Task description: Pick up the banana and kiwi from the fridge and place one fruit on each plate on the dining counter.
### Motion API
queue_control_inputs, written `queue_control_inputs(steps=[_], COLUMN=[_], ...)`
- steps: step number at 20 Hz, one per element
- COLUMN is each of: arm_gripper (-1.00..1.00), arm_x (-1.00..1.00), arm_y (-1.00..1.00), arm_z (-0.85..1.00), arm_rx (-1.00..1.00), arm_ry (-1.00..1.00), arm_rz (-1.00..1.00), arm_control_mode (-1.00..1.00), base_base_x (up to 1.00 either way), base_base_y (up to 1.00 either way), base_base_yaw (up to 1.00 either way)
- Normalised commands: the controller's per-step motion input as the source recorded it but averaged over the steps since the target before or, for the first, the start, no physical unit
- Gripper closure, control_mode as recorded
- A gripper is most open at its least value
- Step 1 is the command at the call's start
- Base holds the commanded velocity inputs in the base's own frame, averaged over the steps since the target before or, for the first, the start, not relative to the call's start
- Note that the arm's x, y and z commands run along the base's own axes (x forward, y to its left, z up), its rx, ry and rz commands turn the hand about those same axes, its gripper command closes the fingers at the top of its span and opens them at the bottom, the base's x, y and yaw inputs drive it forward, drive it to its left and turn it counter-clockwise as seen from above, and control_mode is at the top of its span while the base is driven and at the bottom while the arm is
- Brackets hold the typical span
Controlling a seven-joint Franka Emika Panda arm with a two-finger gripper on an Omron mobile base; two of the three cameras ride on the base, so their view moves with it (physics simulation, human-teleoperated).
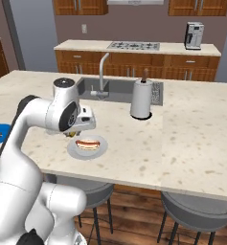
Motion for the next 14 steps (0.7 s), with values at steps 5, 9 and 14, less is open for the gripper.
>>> queue_control_inputs(steps=[5, 9, 14], arm_gripper=[1.0, 1.0, 1.0], arm_x=[0.31, 0.0, 0.0], arm_y=[-0.06, -0.15, 0.0], arm_z=[-0.53, -0.62, -0.49], arm_rx=[-0.09, 0.0, -0.01], arm_ry=[0.08, 0.26, 0.35], arm_rz=[0.14, 0.0, -0.01], arm_control_mode=[-1.0, -1.0, -1.0], base_base_x=[0.0, 0.0, 0.0], base_base_y=[0.0, 0.0, 0.0], base_base_yaw=[0.0, 0.0, 0.0])
